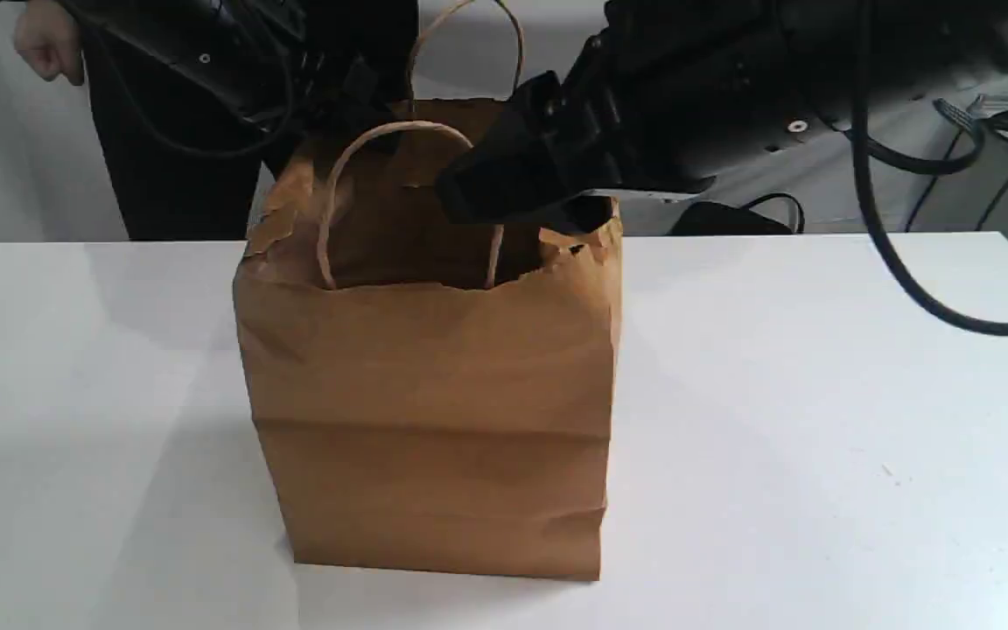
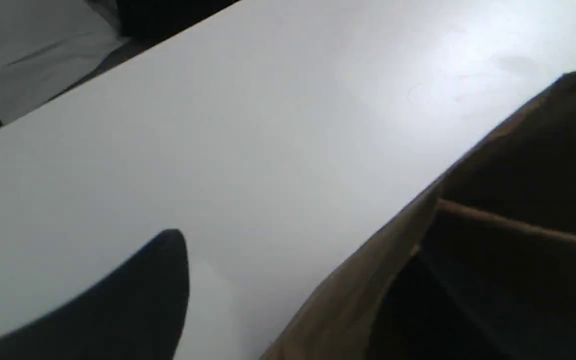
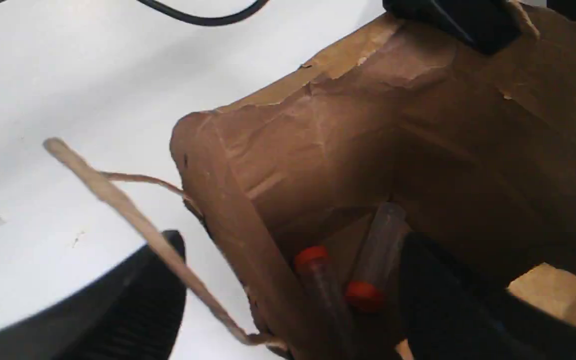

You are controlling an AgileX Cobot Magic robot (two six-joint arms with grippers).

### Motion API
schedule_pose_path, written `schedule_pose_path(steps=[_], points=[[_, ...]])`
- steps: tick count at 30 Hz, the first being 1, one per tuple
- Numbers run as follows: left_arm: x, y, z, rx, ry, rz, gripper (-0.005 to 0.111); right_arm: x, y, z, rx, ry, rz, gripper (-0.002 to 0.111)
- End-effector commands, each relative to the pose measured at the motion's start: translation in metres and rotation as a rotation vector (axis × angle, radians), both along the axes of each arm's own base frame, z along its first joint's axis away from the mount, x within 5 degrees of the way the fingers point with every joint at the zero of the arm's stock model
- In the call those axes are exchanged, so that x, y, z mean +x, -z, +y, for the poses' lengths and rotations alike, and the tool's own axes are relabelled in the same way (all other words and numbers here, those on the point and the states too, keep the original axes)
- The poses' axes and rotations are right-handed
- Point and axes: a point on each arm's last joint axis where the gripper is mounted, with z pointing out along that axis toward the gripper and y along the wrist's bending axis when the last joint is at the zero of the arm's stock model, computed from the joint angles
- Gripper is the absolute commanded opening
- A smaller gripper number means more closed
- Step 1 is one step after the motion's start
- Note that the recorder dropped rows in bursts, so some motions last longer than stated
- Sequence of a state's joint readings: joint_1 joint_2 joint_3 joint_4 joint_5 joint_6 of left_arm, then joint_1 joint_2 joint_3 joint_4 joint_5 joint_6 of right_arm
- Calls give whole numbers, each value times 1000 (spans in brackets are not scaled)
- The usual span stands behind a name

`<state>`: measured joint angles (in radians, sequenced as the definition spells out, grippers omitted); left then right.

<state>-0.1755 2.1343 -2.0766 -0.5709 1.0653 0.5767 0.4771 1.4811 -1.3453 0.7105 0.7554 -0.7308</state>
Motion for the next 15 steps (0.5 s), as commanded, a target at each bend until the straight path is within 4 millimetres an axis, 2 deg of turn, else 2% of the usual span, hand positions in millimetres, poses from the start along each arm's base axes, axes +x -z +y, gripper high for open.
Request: schedule_pose_path(steps=[1,9,15], points=[[-4,-13,1,10,-10,-42,60,-1,0,-1,10,10,-4,61],[-9,-25,5,51,-14,-76,60,-1,-1,-1,13,15,-10,61],[-18,-39,10,92,-30,-92,60,-11,-18,-8,27,29,-81,61]])
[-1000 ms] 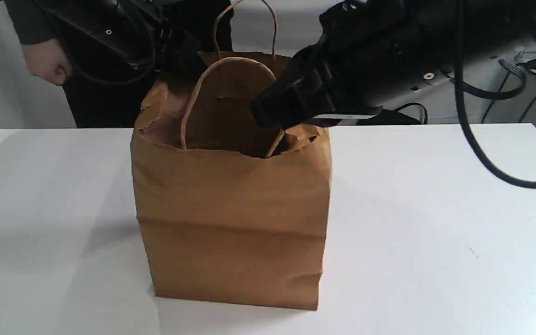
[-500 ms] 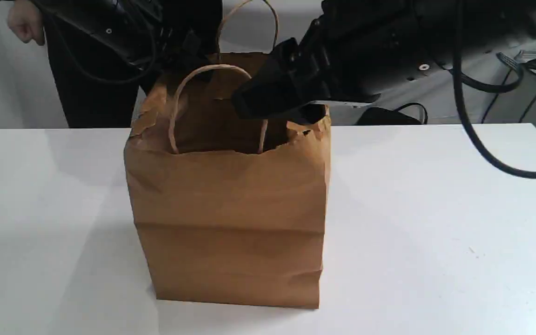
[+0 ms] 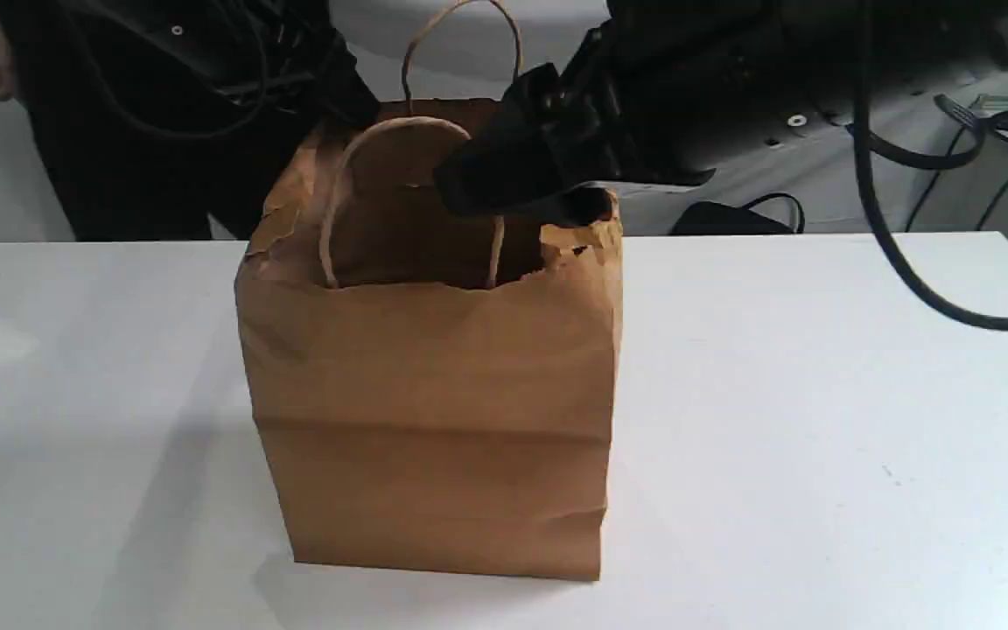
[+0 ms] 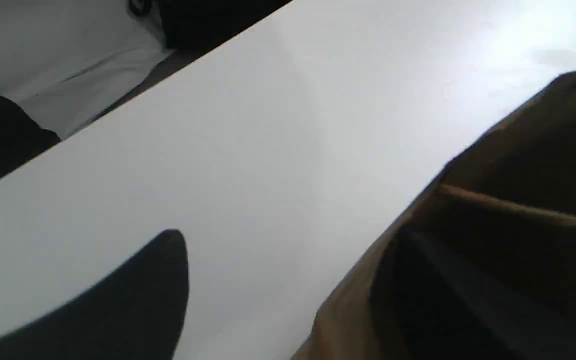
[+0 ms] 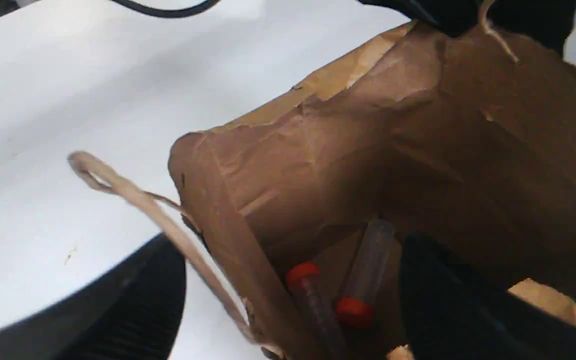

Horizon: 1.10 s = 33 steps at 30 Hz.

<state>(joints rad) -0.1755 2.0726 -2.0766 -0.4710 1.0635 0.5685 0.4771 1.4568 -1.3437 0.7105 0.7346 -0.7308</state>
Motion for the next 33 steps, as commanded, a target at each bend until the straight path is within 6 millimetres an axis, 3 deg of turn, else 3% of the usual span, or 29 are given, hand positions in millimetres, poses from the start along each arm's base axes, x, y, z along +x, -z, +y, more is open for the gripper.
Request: schedule_pose_path(steps=[1,9,14,18,25,26,33], points=[[-9,-16,3,14,-28,-15,60,-8,-12,-6,9,17,-57,61],[-26,-28,10,82,-38,48,60,-34,-37,-21,-8,-5,-139,61],[-34,-35,12,78,-46,74,58,-49,-46,-26,-13,-35,-143,54],[-39,-45,14,88,-51,49,44,-56,-48,-29,-22,-57,-127,36],[-50,-60,16,88,-54,16,4,-60,-41,-31,-85,-83,-78,0],[-52,-61,17,88,-54,16,-1,-59,-41,-32,-93,-72,-77,0],[-78,-66,27,137,-93,35,0,-58,-51,-54,-179,140,-160,0]])
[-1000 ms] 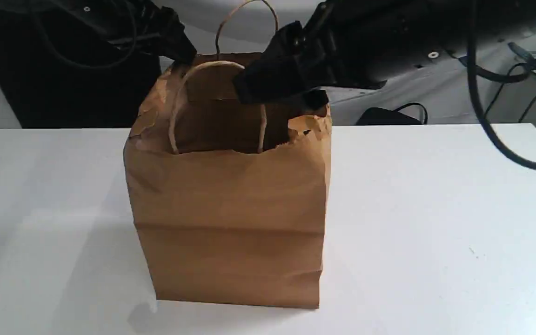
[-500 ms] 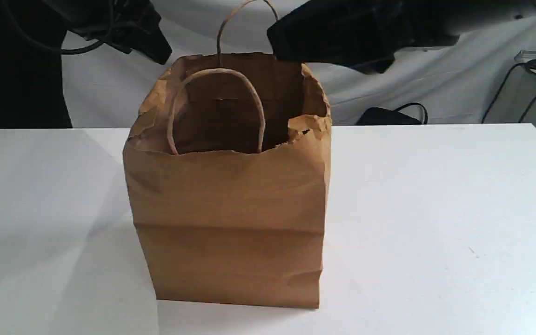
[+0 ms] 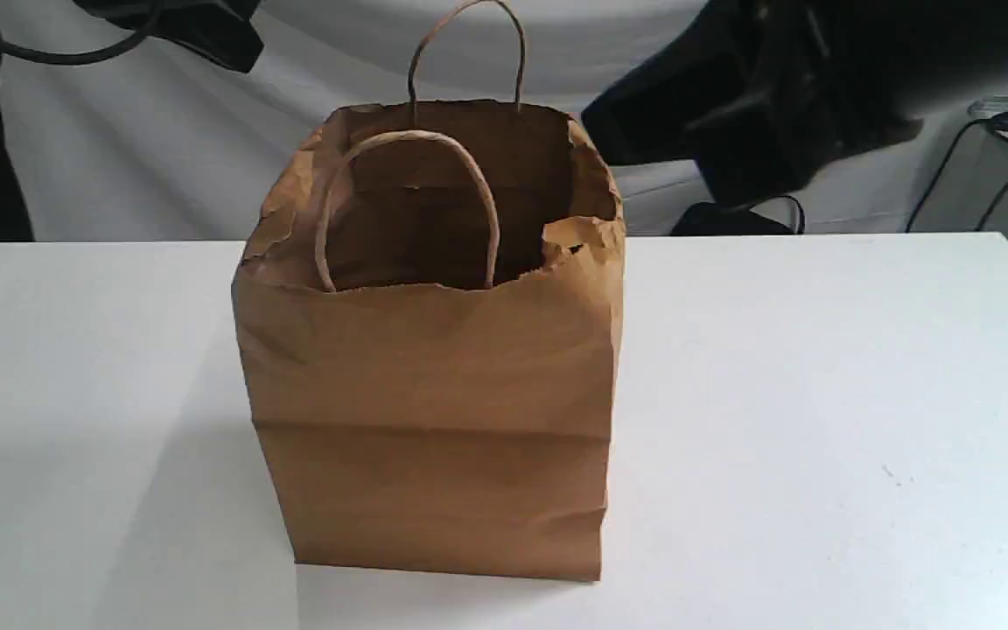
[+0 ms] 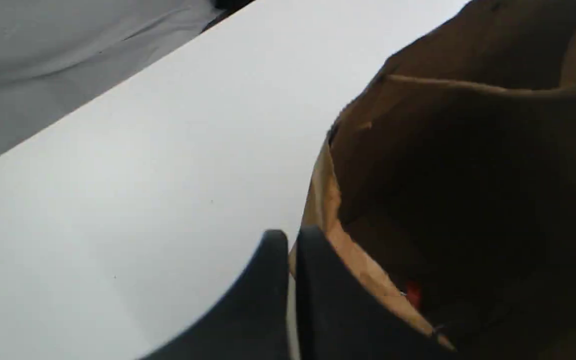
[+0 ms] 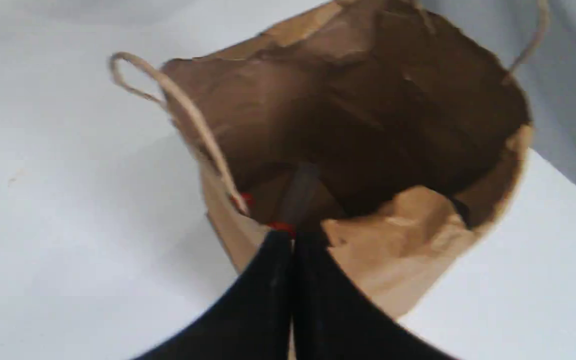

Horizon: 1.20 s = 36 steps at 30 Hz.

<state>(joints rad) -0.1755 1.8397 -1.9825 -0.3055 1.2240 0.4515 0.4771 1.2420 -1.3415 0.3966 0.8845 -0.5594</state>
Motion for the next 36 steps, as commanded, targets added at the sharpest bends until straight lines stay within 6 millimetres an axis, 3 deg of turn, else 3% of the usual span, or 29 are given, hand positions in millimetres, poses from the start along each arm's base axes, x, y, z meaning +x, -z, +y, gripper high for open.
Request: schedule_pose_path(steps=[1,8,14,24,27,30,36], points=[[-20,-4,8,43,-57,14,0,-7,-12,-16,-16,115,-84,0],[-61,-4,34,-46,-152,-50,0,-48,-44,-40,40,141,-220,0],[-116,1,65,-94,-266,-193,0,-89,-67,-68,83,208,-346,0],[-214,-2,72,-239,-370,-482,0,-139,-89,-105,218,319,-607,0],[-240,-1,74,-254,-381,-566,0,-148,-76,-109,286,327,-663,0],[-262,1,75,-267,-388,-639,0,-152,-50,-110,316,327,-693,0],[-297,11,78,-294,-412,-777,0,-147,20,-107,392,329,-727,0]])
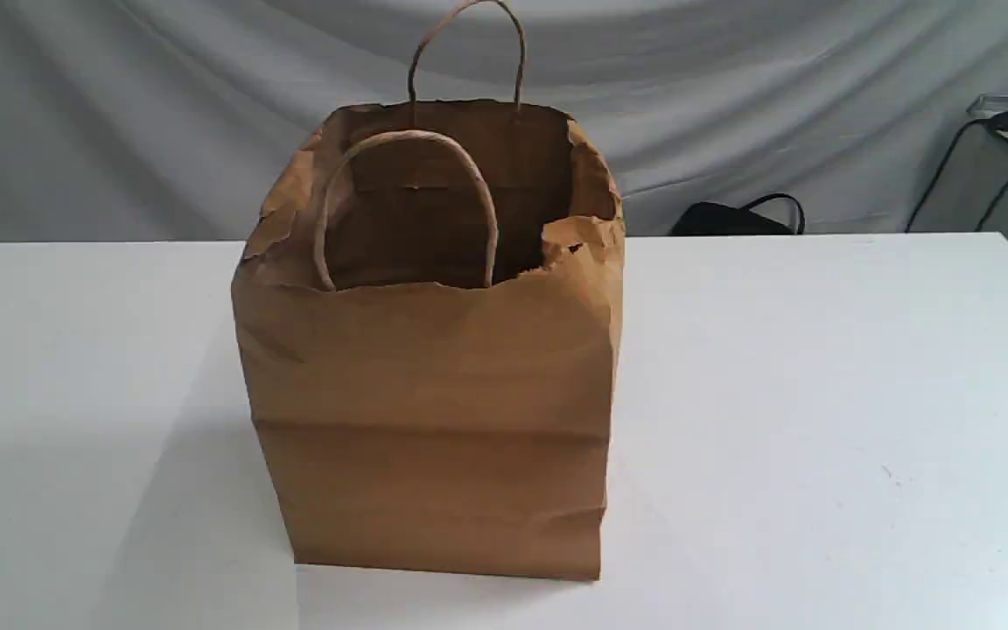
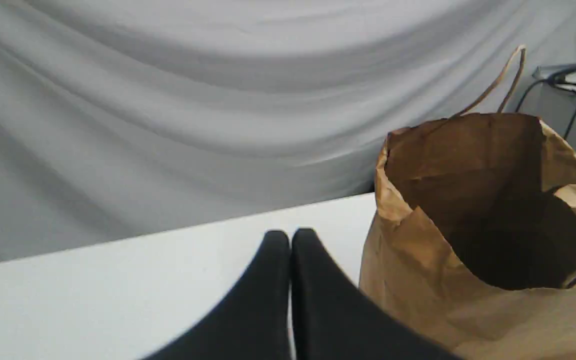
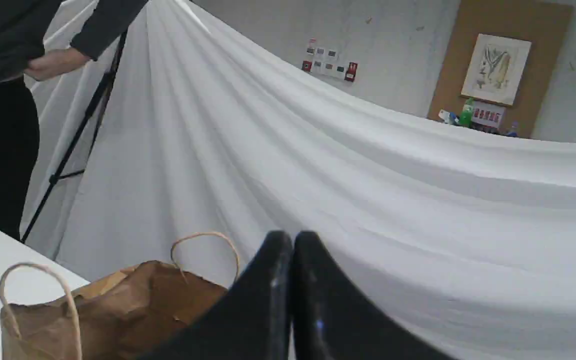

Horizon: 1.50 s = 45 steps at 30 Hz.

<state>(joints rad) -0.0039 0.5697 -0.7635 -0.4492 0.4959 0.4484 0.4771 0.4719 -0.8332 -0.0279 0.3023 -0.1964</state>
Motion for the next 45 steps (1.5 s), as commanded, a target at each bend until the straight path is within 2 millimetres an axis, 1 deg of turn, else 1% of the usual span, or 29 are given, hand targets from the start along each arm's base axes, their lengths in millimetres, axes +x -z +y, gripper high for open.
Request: schedule_pose_path(steps=[1,3,4,7,9,11,15,39,41,45], points=[[-17,7,2,-20,-27,-83,0,5,41,3,29,-7,-29,0],[-23,15,3,-22,-32,-95,0,8,60,5,19,-9,-12,0],[-26,19,3,-22,-32,-93,0,11,74,7,6,-9,19,0],[-29,29,3,-22,-32,-83,0,16,99,10,6,-16,105,0],[-29,35,3,-24,-32,-72,0,18,110,11,16,-19,147,0],[-28,39,2,-25,-30,-55,0,18,114,11,29,-22,168,0],[-28,44,2,-28,-24,-35,0,18,113,11,52,-24,159,0],[-28,44,2,-28,-24,-35,0,18,113,11,51,-24,156,0],[-28,44,2,-28,-24,-35,0,16,111,9,50,-16,136,0],[-28,44,2,-28,-24,-35,0,8,111,-3,75,64,83,0]])
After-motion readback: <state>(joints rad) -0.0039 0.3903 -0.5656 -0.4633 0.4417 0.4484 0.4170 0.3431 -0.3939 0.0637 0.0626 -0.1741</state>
